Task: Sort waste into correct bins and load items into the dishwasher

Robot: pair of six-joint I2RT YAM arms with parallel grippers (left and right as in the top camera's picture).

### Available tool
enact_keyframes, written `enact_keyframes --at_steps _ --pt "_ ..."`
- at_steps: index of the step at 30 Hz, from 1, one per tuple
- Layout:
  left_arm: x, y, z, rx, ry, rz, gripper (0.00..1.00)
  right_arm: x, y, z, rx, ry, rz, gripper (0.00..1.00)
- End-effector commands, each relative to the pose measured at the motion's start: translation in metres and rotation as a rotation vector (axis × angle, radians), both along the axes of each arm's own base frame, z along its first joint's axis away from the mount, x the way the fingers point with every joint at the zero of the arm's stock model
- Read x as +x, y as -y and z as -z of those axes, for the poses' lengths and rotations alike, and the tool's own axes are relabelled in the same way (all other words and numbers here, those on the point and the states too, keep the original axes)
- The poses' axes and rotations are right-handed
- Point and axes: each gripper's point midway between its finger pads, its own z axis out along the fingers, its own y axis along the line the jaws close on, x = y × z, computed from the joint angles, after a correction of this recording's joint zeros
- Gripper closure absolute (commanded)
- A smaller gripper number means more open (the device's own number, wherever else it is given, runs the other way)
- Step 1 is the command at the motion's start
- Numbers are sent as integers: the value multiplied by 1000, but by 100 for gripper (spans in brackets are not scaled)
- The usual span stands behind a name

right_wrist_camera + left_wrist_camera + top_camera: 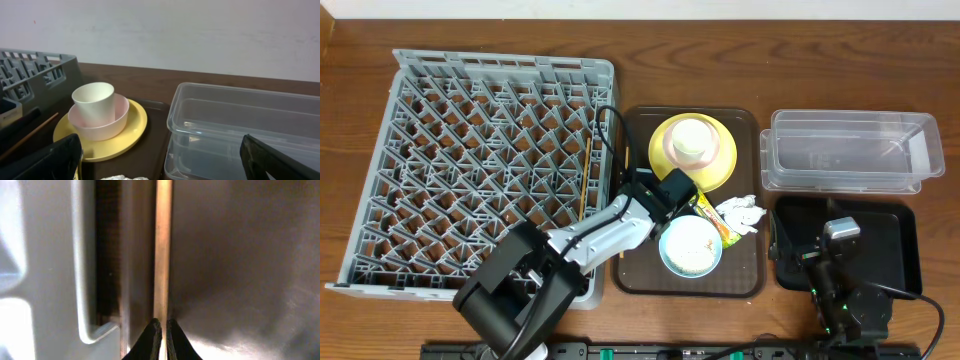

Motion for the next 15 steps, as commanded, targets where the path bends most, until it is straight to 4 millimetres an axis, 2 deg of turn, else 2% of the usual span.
enact_keyframes --at_steps 1,10,15 --pt "-7 -9 12 25 -8 -11 92 0 0 0 7 -2 0 1" --pt "-12 -10 20 13 -17 -9 90 0 0 0 7 -2 0 1" --pt "-20 9 26 -96 -82 0 88 0 0 0 7 -2 0 1"
